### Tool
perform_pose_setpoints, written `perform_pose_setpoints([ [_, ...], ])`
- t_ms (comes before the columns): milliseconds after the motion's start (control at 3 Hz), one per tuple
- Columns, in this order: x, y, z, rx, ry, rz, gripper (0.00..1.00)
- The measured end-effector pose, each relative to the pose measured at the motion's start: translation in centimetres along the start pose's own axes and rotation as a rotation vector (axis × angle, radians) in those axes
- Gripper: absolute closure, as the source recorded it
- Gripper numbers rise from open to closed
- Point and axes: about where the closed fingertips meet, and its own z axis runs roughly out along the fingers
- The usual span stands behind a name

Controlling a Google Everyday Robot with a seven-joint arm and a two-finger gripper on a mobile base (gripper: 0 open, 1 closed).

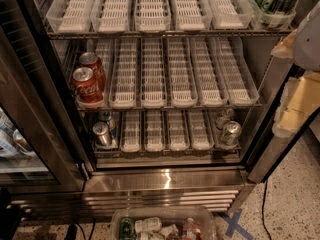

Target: Pick green can from top shelf of fridge

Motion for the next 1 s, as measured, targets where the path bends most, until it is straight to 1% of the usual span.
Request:
perform_pose_setpoints([
  [333,-0.1,-0.2,-0.3,0.009,-0.015,0.009,0.00],
  [667,-0.8,-1.4,-2.1,0.069,-0.116,0.071,0.00],
  [1000,-1.3,-2.7,-4.8,0.169,-0.273,0.152,0.00],
])
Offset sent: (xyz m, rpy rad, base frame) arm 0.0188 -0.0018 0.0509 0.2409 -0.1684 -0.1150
